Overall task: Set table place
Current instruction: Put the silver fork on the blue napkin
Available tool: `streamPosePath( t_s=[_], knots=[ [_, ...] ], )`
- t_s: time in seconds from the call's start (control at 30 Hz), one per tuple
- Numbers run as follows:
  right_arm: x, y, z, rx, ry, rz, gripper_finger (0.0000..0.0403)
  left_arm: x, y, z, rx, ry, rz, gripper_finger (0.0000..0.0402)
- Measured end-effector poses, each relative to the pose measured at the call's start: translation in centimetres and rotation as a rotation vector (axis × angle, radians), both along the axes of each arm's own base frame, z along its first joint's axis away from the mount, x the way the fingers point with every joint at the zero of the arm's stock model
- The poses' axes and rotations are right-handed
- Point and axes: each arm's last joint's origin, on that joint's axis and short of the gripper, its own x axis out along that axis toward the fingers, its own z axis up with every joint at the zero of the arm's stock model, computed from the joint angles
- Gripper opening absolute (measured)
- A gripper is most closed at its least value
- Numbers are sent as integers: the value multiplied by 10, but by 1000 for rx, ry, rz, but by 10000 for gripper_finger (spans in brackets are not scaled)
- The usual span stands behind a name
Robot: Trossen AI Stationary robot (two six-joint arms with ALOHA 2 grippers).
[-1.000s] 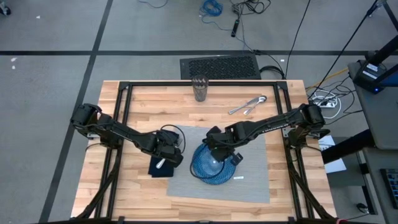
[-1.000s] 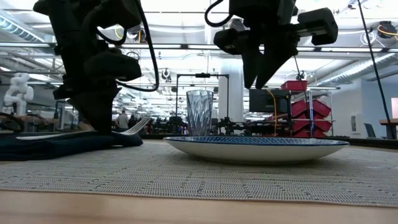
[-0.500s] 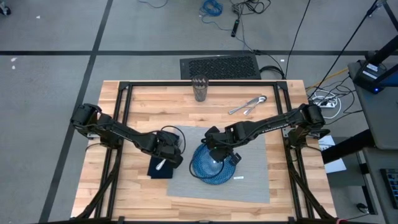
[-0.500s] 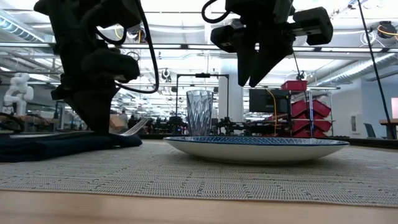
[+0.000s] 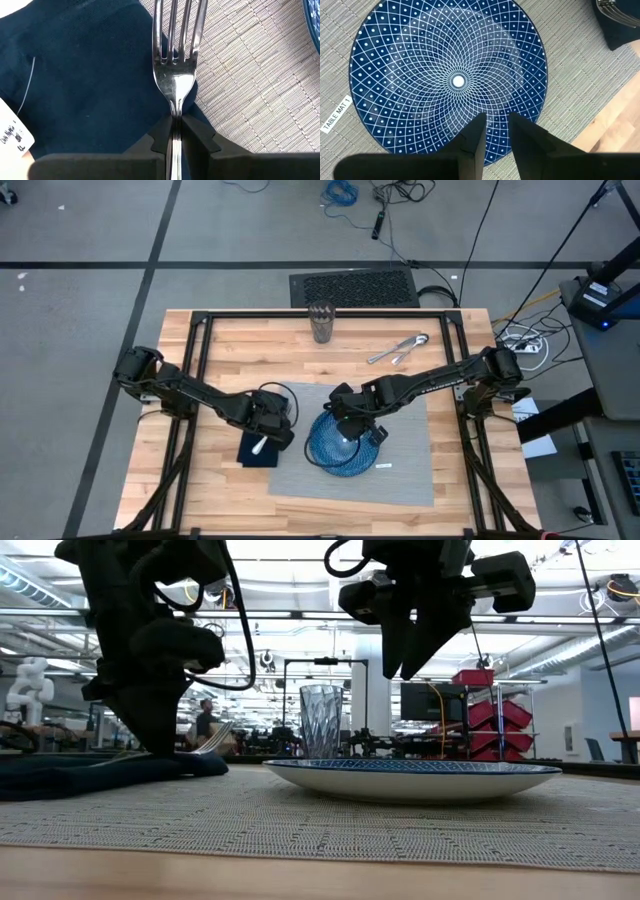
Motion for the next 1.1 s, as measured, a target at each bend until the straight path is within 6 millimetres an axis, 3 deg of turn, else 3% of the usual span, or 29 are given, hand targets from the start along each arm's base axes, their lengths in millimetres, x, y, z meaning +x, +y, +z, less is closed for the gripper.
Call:
streamPosePath(
  t_s=[0.97, 1.1],
  knots=[
    [0, 0, 0, 0, 0, -1, 68, 0, -4, 1, 18, -22, -10, 25],
    [0, 0, 0, 0, 0, -1, 68, 0, -4, 1, 20, -23, -10, 41]
  ],
)
